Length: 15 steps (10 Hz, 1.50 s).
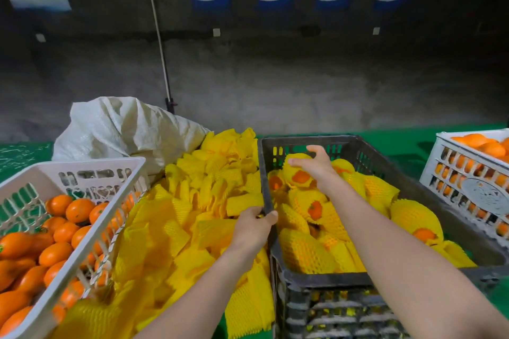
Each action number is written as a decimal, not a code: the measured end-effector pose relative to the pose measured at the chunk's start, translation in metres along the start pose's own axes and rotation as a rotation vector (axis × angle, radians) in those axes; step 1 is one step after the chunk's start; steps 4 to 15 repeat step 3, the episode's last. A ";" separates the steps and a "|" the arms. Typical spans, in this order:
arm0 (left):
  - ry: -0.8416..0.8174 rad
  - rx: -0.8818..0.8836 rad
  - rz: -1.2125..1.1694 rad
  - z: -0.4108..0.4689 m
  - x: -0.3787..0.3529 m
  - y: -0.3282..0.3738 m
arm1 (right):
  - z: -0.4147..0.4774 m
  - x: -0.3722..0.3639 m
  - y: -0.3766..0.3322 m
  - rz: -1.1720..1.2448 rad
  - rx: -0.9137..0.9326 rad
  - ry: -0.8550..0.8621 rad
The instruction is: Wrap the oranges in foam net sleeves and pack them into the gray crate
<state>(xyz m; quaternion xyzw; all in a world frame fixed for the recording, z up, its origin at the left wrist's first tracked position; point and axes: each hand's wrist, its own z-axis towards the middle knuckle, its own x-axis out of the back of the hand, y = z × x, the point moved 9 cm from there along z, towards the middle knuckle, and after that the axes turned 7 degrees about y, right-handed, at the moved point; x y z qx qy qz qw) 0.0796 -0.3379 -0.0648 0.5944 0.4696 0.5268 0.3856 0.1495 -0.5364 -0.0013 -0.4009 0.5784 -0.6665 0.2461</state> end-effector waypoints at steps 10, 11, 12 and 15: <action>-0.043 0.145 -0.115 -0.006 -0.005 -0.014 | -0.021 0.016 -0.021 0.023 0.086 0.016; -0.043 0.145 -0.115 -0.006 -0.005 -0.014 | -0.021 0.016 -0.021 0.023 0.086 0.016; -0.043 0.145 -0.115 -0.006 -0.005 -0.014 | -0.021 0.016 -0.021 0.023 0.086 0.016; -0.043 0.145 -0.115 -0.006 -0.005 -0.014 | -0.021 0.016 -0.021 0.023 0.086 0.016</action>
